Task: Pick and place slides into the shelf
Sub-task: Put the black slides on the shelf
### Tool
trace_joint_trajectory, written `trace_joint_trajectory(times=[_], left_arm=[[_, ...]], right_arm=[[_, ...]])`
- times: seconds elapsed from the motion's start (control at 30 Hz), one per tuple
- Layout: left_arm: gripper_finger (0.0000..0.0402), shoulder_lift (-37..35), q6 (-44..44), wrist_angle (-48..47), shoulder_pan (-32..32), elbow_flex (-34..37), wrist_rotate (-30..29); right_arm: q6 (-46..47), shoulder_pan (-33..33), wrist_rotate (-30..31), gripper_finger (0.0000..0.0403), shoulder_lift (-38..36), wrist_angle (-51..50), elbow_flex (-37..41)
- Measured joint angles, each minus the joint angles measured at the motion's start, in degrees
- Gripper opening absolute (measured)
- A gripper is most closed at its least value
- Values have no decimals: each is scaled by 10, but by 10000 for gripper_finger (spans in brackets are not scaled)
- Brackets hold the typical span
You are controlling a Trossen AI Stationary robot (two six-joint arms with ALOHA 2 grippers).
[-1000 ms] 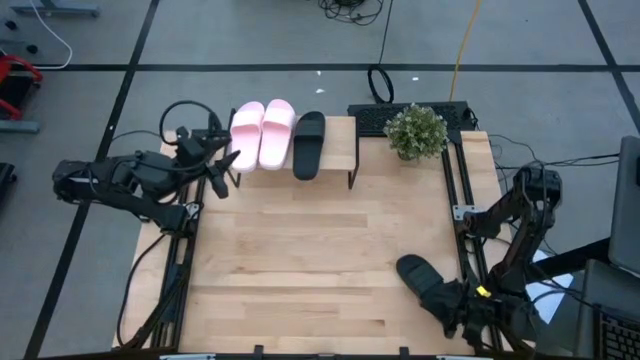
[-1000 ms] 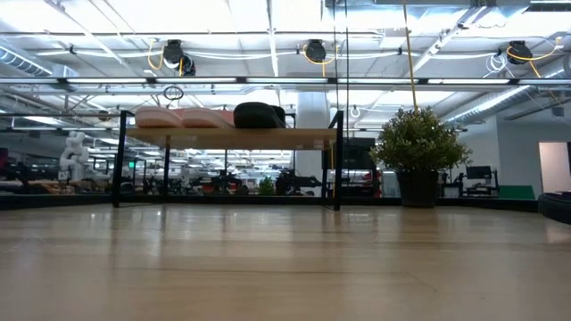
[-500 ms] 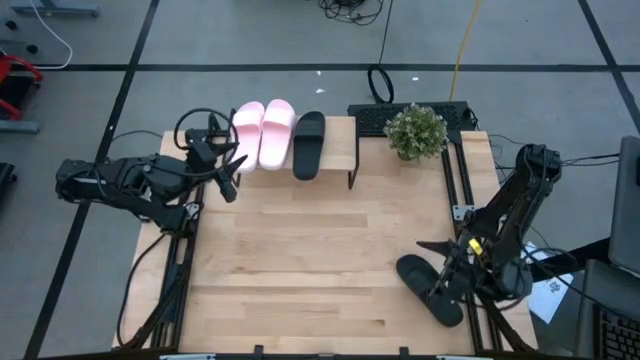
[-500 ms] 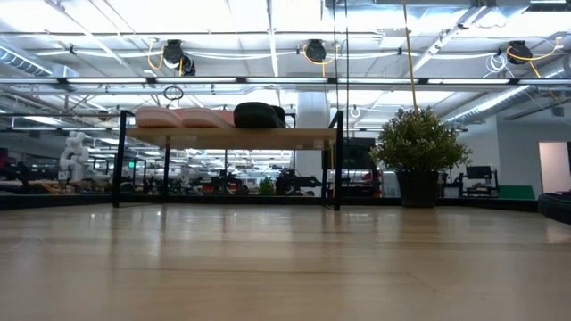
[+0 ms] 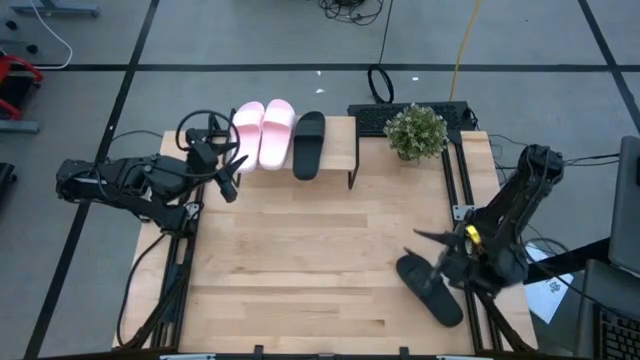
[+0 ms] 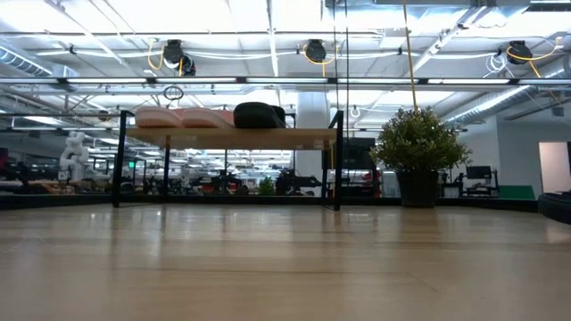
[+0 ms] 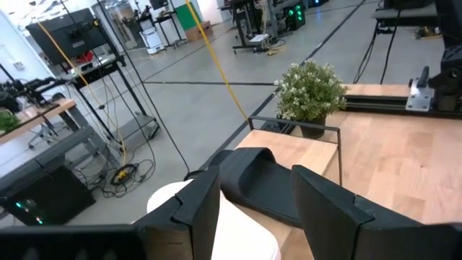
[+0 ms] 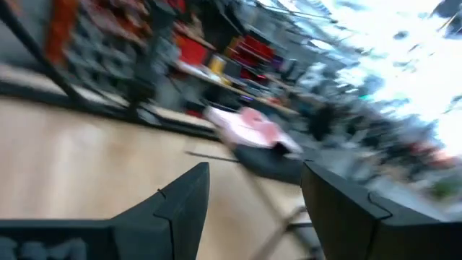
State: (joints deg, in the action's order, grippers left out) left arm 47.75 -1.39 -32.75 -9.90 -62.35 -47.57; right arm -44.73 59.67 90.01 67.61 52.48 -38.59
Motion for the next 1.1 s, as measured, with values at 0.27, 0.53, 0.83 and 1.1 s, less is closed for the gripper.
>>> trace_joint_trajectory(times=[0.27,0.53,0.83,1.1], left_arm=[[175,0,0,0,0,0,10],[175,28,53,4,0,0,59],[175,191,76,205,-1,0,229],[175,340,110,416,-43,0,356]], right_arm=[[-84,-112,0,210,-74,-91,0],[-89,-136,0,210,-101,-90,0],[-102,-136,-1,210,-129,-91,0],[-127,-136,-19,210,-192,-89,0]])
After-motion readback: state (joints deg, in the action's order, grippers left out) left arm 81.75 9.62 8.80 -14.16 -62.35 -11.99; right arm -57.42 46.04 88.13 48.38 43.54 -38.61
